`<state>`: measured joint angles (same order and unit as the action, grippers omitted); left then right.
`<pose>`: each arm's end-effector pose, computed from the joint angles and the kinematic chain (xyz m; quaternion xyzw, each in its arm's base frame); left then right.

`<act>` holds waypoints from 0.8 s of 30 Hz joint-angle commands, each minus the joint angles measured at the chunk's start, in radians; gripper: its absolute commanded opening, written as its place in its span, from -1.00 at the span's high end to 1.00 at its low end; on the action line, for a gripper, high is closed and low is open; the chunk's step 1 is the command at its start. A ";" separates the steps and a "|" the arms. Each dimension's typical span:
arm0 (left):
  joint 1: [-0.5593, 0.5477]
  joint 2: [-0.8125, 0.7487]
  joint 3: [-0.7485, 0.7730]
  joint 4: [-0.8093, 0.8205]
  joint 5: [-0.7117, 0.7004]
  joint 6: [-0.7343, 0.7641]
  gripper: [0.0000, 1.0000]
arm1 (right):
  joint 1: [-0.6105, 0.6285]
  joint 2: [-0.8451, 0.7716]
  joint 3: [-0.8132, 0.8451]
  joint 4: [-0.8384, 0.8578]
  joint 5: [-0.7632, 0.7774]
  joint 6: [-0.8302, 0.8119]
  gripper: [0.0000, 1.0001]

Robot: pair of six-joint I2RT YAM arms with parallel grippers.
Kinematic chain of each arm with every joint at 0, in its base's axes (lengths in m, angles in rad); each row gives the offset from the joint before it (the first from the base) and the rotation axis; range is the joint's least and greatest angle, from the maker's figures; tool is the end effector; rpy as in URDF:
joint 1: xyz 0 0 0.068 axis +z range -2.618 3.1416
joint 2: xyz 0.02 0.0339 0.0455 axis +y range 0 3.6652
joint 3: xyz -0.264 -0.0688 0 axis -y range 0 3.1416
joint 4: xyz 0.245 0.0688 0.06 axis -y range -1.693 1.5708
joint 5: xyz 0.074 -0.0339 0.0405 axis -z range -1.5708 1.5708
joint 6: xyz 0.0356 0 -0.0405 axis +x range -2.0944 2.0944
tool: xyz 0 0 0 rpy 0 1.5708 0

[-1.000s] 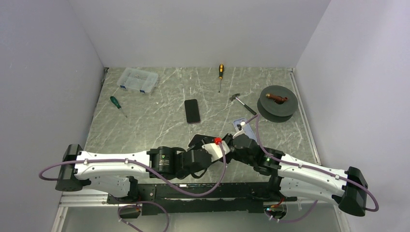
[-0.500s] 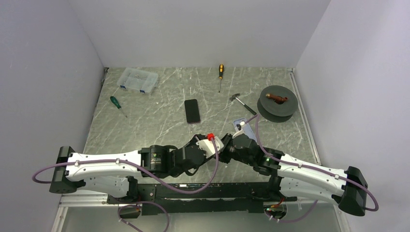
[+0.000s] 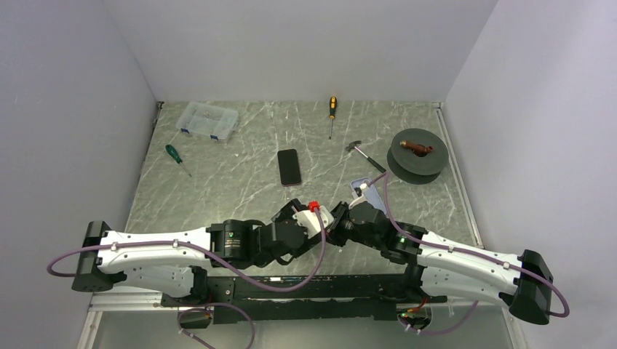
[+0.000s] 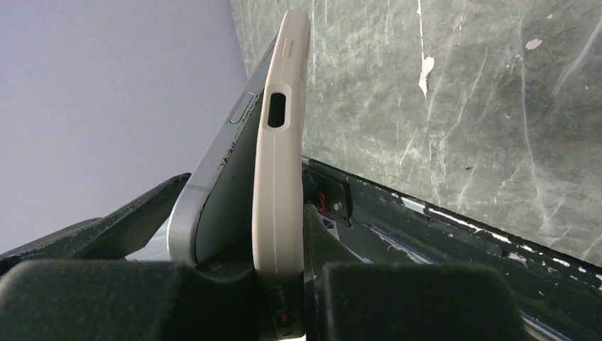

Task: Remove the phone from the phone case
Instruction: Remove the phone case from the phone.

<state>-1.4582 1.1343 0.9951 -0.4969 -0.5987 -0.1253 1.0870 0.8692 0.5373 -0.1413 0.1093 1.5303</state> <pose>0.0472 -0.2387 0.3167 0.4229 0.7527 -0.1213 0.4898 0.0956 0.1736 0.2422 0.2151 0.8248 0.4910 0.1800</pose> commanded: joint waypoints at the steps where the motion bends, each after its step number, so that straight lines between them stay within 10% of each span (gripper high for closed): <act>1: -0.001 0.010 0.020 0.024 -0.016 -0.014 -0.30 | 0.004 -0.004 0.056 0.112 -0.018 0.003 1.00; 24: -0.007 0.115 0.097 0.098 -0.207 0.014 0.31 | 0.005 -0.001 0.085 0.103 -0.018 -0.006 1.00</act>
<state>-1.4704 1.2373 1.0386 -0.4778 -0.7067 -0.1242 1.0756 0.8787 0.5507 -0.1413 0.1528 1.5299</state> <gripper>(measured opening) 0.341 0.138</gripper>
